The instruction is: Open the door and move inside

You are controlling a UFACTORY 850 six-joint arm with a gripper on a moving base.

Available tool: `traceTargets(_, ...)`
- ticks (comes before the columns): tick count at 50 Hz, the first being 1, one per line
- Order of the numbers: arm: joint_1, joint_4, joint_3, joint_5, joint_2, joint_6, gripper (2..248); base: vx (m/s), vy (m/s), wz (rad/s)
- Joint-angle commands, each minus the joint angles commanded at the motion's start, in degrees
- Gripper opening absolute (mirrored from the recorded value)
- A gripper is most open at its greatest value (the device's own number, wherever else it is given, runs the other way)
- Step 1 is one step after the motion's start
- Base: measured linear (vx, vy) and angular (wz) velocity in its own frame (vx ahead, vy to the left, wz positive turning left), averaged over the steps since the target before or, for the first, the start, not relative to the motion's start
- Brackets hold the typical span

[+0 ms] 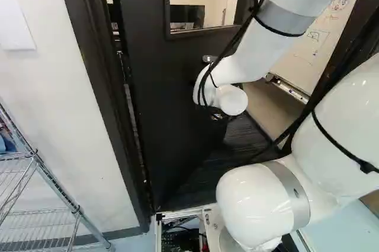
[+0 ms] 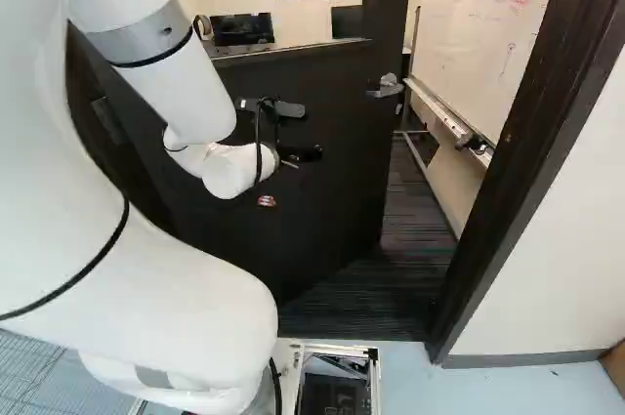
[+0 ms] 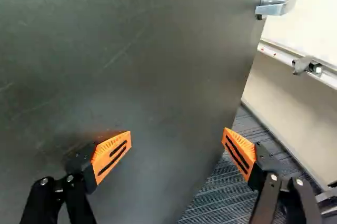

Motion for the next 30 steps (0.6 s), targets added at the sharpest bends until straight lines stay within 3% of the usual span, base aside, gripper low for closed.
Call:
traceTargets(15, 1.9, 7.4, -1.8, 0.0, -1.9, 0.0, 247, 0.0, 0.0, 0.0)
traceTargets(30, 3.8, 8.7, -3.6, 0.0, -3.8, 0.0, 247, 0.0, 0.0, 0.0)
